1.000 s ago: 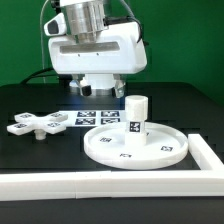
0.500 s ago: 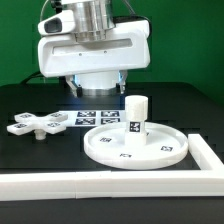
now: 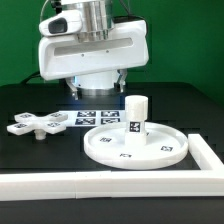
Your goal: Assemble round table
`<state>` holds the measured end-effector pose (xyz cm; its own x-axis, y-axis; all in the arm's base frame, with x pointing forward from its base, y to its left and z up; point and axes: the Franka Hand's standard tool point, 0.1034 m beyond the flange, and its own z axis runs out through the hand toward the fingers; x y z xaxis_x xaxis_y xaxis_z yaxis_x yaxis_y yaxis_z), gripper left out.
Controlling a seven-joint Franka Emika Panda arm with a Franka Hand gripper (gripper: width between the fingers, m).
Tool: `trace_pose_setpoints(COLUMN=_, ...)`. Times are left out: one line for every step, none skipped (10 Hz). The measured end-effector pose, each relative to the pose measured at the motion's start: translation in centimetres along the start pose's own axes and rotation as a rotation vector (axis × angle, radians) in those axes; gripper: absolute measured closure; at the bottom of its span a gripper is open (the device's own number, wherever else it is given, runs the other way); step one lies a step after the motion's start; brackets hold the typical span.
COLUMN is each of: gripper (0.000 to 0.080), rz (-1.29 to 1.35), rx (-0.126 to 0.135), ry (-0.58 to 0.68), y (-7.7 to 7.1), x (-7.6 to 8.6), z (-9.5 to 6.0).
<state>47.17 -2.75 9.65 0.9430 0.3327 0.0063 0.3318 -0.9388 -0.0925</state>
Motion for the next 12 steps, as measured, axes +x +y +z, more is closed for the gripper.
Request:
trace_pose_setpoints(gripper=0.0151, rz=-0.16, rx=0.0, ry=-0.019, y=0.1, x=-0.4, z=-0.3)
trace_pose_setpoints(gripper=0.0151, rz=-0.302, rx=-0.009, ry=-0.043, y=0.2, x=-0.7, z=-0.3)
trace_pose_setpoints(gripper=0.0151, rz=-0.392, rx=-0.003, ry=-0.067, y=0.1, x=-1.1, z=-0.1)
trace_pose_setpoints(gripper=0.0151, rz=-0.486, rx=0.0, ry=-0.067, y=0.4, x=-1.3, z=-0.2)
trace_pose_setpoints(gripper=0.0151, rz=-0.537, rx=0.002, ry=-0.067, y=0.5, x=-1.3, z=-0.1)
trace_pose_setpoints(gripper=0.0151, rz=-0.568, rx=0.004, ry=-0.068, y=0.5, x=-1.3, z=-0.1)
trace_pose_setpoints(gripper=0.0151, rz=-0.655, rx=0.007, ry=-0.069, y=0.7, x=-1.4, z=-0.1)
trace_pose_setpoints(gripper=0.0151, rz=-0.718, rx=0.008, ry=-0.068, y=1.4, x=-1.7, z=-0.2)
trace_pose_setpoints(gripper=0.0151, rz=-0.806, rx=0.012, ry=-0.086, y=2.2, x=-2.2, z=-0.2)
trace_pose_setpoints(gripper=0.0151, rz=-0.862, rx=0.017, ry=-0.103, y=3.0, x=-2.7, z=-0.1)
trace_pose_setpoints(gripper=0.0151, rz=-0.863, rx=0.023, ry=-0.104, y=4.1, x=-3.5, z=-0.1)
trace_pose_setpoints(gripper=0.0151, rz=-0.84, rx=0.022, ry=-0.104, y=4.0, x=-3.4, z=-0.1)
